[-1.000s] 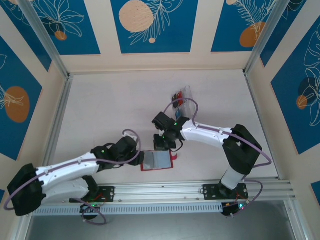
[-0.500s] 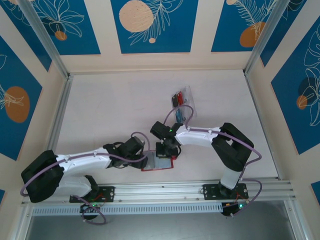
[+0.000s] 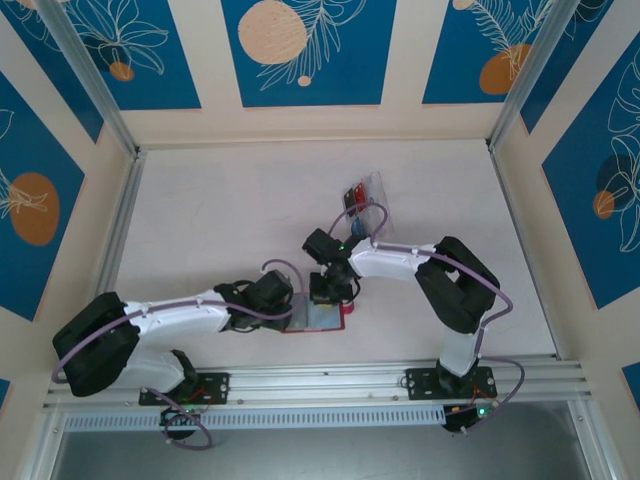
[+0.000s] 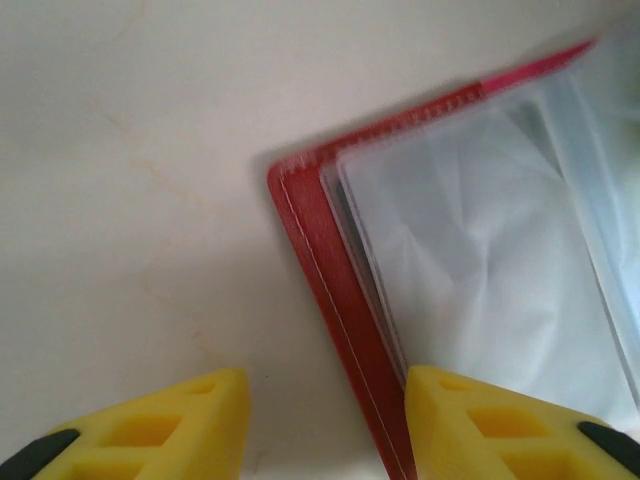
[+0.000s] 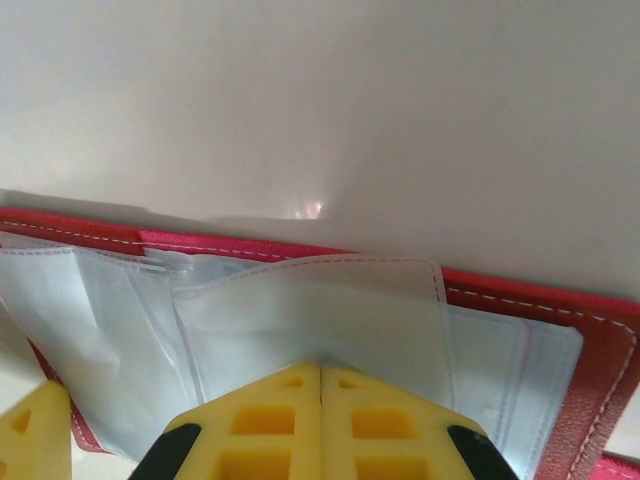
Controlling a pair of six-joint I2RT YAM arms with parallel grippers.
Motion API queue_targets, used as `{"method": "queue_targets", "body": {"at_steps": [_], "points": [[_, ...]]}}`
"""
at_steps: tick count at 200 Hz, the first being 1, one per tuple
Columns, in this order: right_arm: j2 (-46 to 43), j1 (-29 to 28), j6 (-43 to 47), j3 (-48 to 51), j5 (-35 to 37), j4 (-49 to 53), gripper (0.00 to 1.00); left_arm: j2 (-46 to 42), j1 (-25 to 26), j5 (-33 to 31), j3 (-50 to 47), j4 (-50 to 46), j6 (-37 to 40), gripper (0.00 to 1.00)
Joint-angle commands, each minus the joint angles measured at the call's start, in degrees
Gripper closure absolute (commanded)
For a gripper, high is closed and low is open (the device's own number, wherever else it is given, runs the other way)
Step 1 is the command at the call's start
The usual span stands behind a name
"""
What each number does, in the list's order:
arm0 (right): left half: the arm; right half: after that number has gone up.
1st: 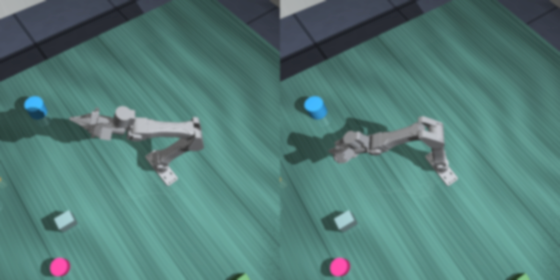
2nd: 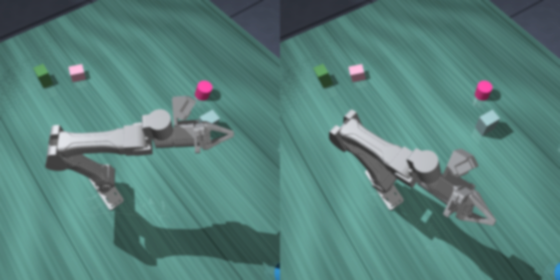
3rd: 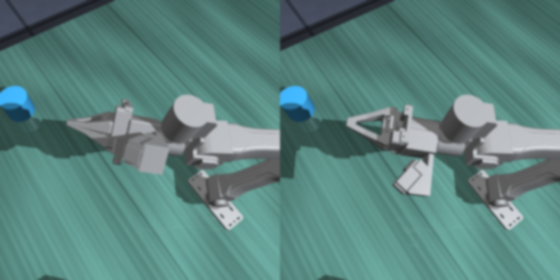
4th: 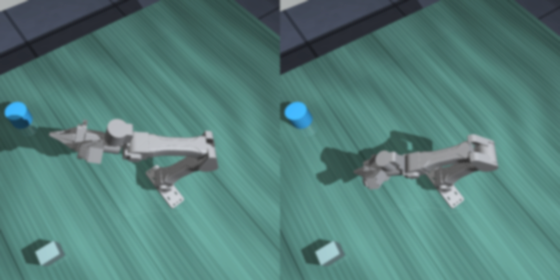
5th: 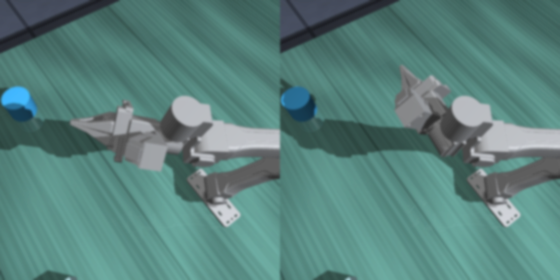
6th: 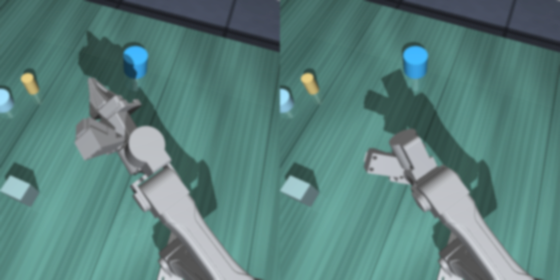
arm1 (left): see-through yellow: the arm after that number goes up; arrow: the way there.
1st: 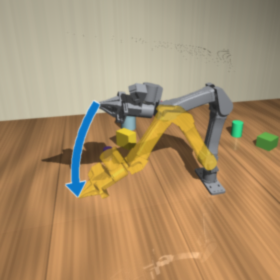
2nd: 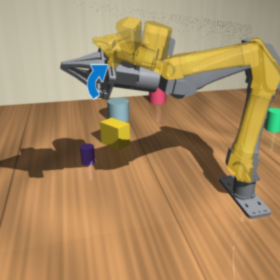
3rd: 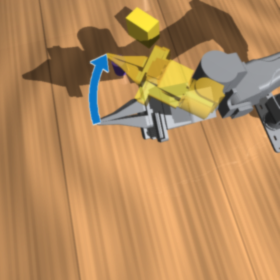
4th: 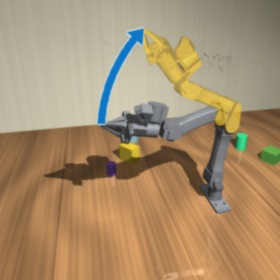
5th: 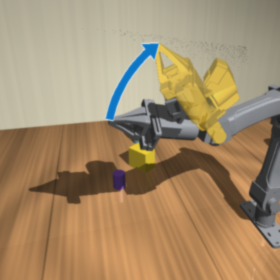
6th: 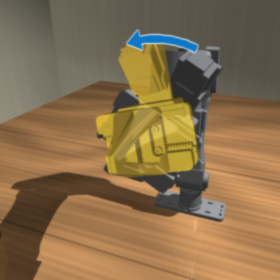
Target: Put the credit cards into the card holder
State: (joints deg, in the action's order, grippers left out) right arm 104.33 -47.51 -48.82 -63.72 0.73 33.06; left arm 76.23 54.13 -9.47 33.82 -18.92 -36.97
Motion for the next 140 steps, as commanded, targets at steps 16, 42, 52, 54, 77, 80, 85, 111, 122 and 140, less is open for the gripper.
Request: {"method": "queue_targets", "body": {"at_steps": [16, 42, 52, 54, 77, 80, 85, 111, 122, 140], "points": [[2.86, 4.32, 4.76, -0.43, 4.51, -1.47, 1.00, 2.24, -0.08, -2.07, 2.62, -0.98, -1.86, 0.59], [1.10, 4.11, 7.25, -0.33, 4.10, -1.10, 1.00, 2.57, -0.23, -2.55, 3.22, -0.96, -2.58, 0.59], [-0.44, 4.03, 8.12, -0.60, 4.27, -0.11, 1.00, 2.02, -0.42, -2.50, 3.94, -1.52, -2.71, 0.58], [-0.84, 4.01, 8.30, -0.63, 4.28, 0.07, 1.00, 1.76, -0.47, -2.48, 4.11, -1.60, -2.70, 0.58], [-5.46, 4.56, 10.58, -1.58, 4.43, 3.08, 0.99, -1.17, -2.05, -1.73, 5.06, -2.22, -3.29, 0.52], [-6.00, 4.72, 10.85, -1.84, 4.45, 3.66, 0.98, -1.39, -2.36, -1.36, 5.17, -2.14, -3.24, 0.50], [-6.56, 5.10, 11.37, -2.44, 4.58, 4.46, 0.97, -1.50, -2.87, -0.71, 5.40, -1.83, -3.00, 0.47], [-8.92, 7.60, 13.96, -5.72, 6.45, 7.72, 0.82, 1.30, -5.61, 3.73, 8.05, -0.33, -1.14, 0.40], [-8.92, 8.82, 15.24, -7.77, 8.52, 9.05, 0.77, 3.14, -6.57, 4.77, 8.95, 0.58, -0.58, 0.40], [-6.90, 11.69, 16.50, -12.02, 12.08, 12.16, 0.78, 6.35, -7.57, 5.19, 10.72, 0.96, 0.60, 0.41]]}}
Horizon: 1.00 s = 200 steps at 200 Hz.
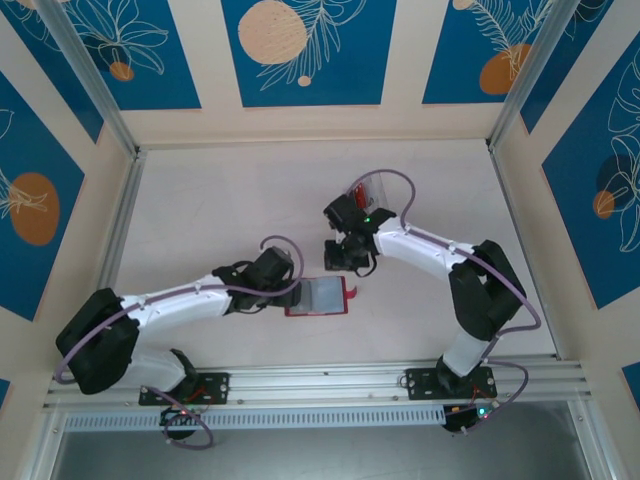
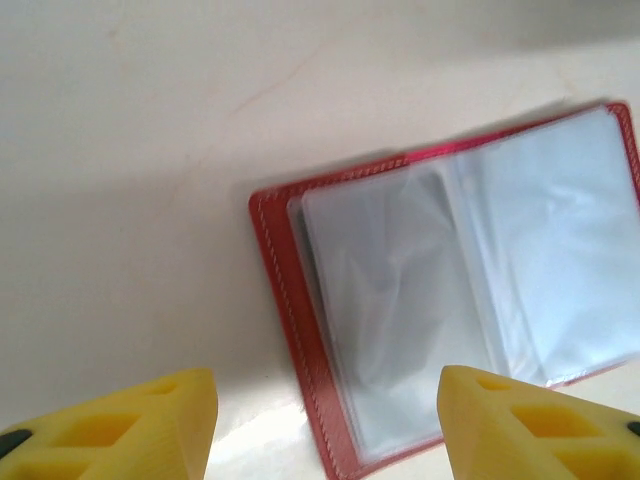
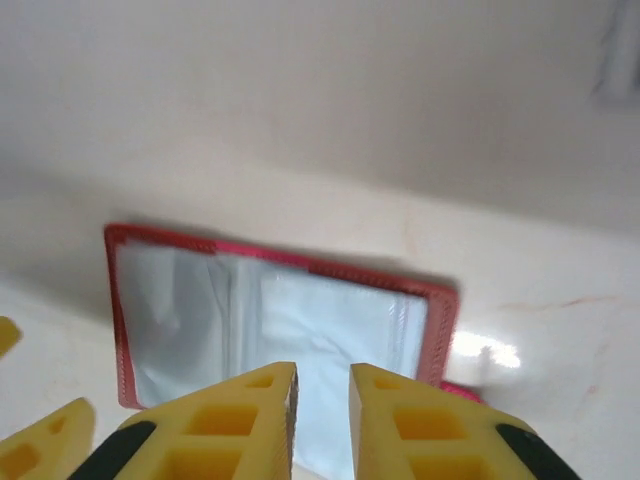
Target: Put the credit cards into the card holder
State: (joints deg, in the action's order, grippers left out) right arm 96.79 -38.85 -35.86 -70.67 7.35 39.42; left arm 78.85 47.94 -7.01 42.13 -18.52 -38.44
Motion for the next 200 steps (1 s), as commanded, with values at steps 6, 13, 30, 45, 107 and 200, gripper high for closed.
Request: {"method": "queue_targets", "body": {"at_steps": [6, 13, 30, 45, 107, 200], "points": [[1.48, 3.85, 3.91, -6.59, 7.01, 6.84, 0.79, 4.70, -1.50, 2.70, 2.89, 0.71, 2.58, 0.41], [2.25, 4.55, 4.31, -8.18, 9.24, 7.81, 0.79, 5.79, -1.63, 2.63, 3.34, 0.83, 3.02, 0.42], [4.23, 5.89, 5.42, -11.92, 14.36, 9.87, 0.77, 8.28, -1.88, 2.53, 4.49, 0.94, 4.14, 0.44], [5.51, 7.46, 6.18, -14.56, 16.22, 11.00, 0.75, 9.74, -1.84, 2.69, 4.68, 1.52, 4.64, 0.46], [11.31, 11.25, 8.82, -21.54, 19.43, 14.01, 0.72, 10.89, -1.81, 3.99, 2.44, 3.56, 3.97, 0.54], [17.36, 13.32, 10.81, -24.86, 17.58, 14.35, 0.69, 10.26, -1.88, 4.69, 0.94, 4.49, 3.35, 0.56]]}}
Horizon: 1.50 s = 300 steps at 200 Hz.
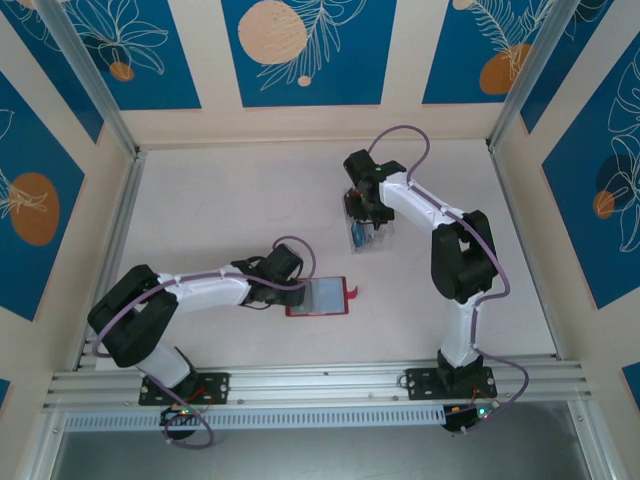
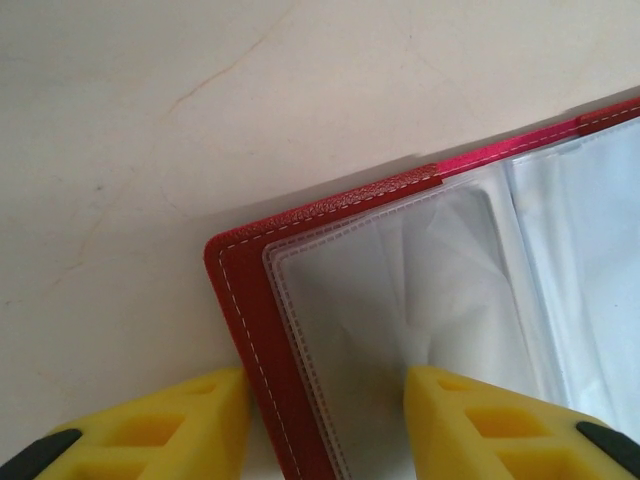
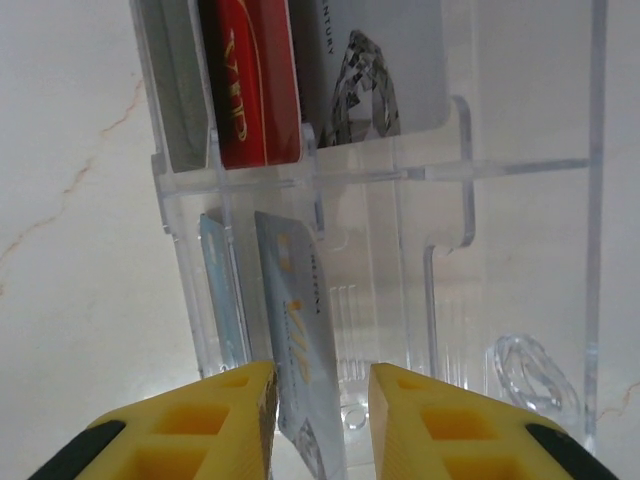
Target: Put the credit cards into the card holder
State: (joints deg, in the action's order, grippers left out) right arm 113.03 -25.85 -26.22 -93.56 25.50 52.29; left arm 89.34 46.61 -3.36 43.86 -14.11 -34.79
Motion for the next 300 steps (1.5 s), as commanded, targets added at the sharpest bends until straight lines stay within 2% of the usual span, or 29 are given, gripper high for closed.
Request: {"method": "queue_targets", "body": {"at_steps": [1, 58, 148, 197, 269, 300], "points": [[1.17, 0.34, 1.17, -1.98, -0.55, 1.49, 0.69, -0.22, -0.51, 1.05, -0.79, 0.11, -0.29, 0.56], [1.92, 0.27, 1.83, -1.45, -4.00, 0.74, 0.75, 0.02, -0.50, 1.25, -0.77, 0.57, -0.59, 0.56], [3.13, -0.26, 2.46, -2.04, -5.07, 0.86, 0.85, -0.22, -0.47, 1.16, -1.14, 0.75, -0.98, 0.56], [1.13, -0.21, 2.93, -2.43, -7.35, 1.17, 1.00, -0.58, -0.48, 0.98, -1.54, 0.92, -0.88, 0.56], [-4.06, -0.60, 3.72, -5.71, -6.29, 3.42, 1.00, -1.18, -0.54, 1.55, -2.36, 1.86, -0.73, 0.59], [-7.26, -2.95, 3.46, -5.56, -4.69, 3.43, 1.00, -1.34, -0.47, 1.86, -2.40, 1.89, -0.79, 0.60]]}}
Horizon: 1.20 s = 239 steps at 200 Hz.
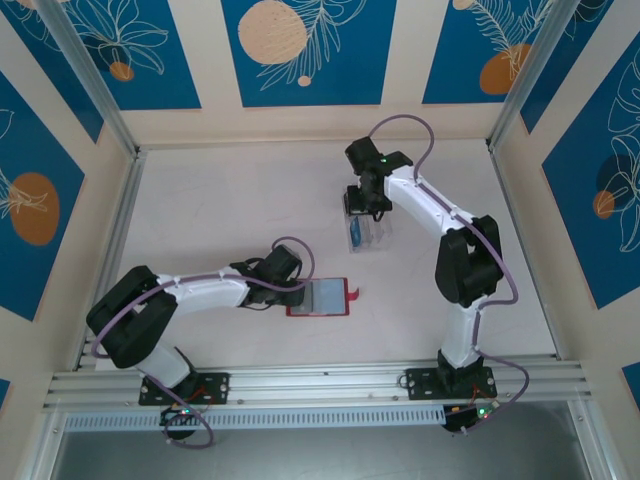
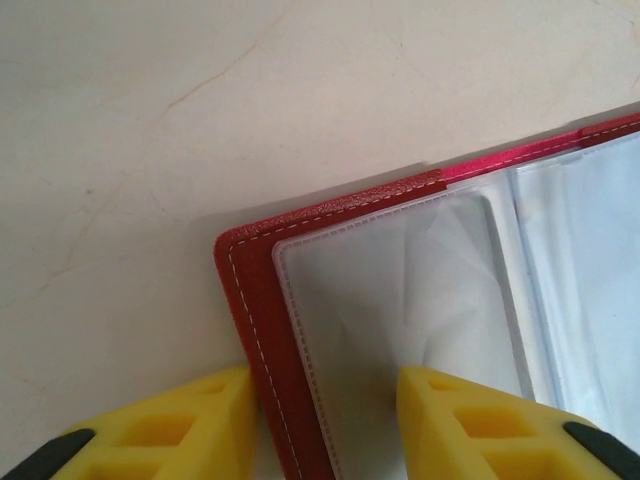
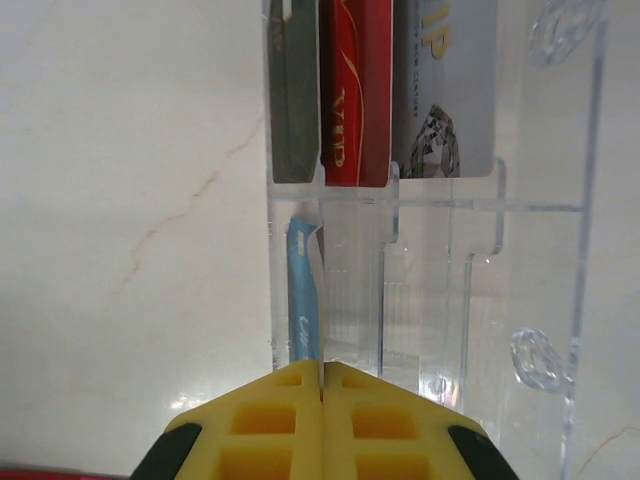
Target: Put the credit cards into the card holder
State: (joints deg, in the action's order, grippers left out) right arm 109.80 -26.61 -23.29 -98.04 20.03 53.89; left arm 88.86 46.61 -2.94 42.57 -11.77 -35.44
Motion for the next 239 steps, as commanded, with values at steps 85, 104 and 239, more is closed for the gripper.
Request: {"method": "queue_targets", "body": {"at_steps": [85, 104, 239], "points": [[-22.81, -8.31, -10.12, 32.48, -21.86, -29.44, 1.00, -0.35, -0.47, 1.34, -1.37, -0.50, -0.19, 0.61], [-24.86, -9.09, -15.14, 42.23, -26.10, -39.91, 1.00, -0.19, -0.39, 1.71, -1.52, -0.38, -0.25, 0.61], [-26.40, -12.41, -31.69, 66.64, -23.28, -75.15, 1.00, -0.25, -0.38, 2.14, -2.05, -0.45, -0.54, 0.61]]}}
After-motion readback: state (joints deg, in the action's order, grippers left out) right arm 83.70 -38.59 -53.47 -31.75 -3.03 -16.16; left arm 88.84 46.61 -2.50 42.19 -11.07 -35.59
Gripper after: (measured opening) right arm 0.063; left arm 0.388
